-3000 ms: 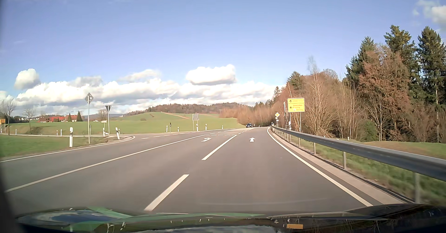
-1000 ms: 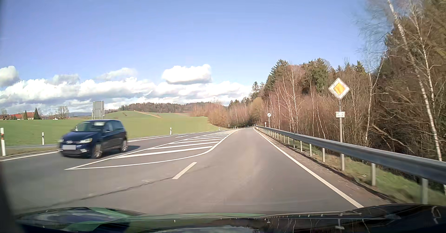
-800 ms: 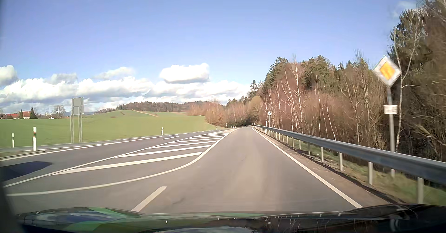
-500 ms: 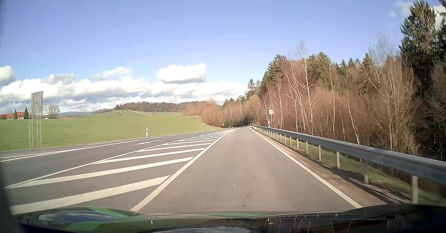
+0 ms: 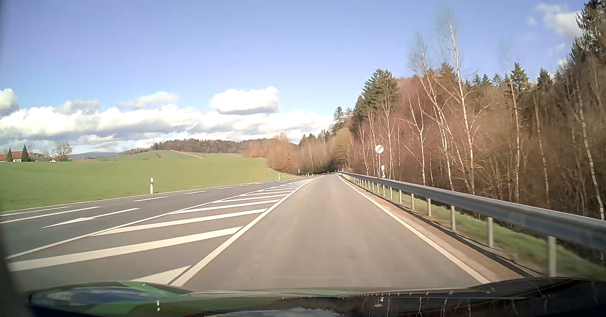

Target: Follow the waypoints while adhering to traffic rules and regulations

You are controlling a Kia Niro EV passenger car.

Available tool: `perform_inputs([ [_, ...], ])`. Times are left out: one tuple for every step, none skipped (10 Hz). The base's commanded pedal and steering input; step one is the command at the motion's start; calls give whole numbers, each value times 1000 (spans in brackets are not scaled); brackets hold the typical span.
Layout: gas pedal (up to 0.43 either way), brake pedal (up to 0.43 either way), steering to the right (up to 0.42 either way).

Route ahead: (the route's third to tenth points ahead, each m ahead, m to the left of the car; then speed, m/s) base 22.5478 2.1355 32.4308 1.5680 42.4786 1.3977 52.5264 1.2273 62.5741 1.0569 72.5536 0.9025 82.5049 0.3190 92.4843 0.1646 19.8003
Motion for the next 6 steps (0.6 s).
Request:
perform_inputs([
  [98, 0, 2],
  [98, 0, 2],
  [98, 0, 2],
  [98, 0, 2],
  [98, 0, 1],
  [98, 0, 1],
])
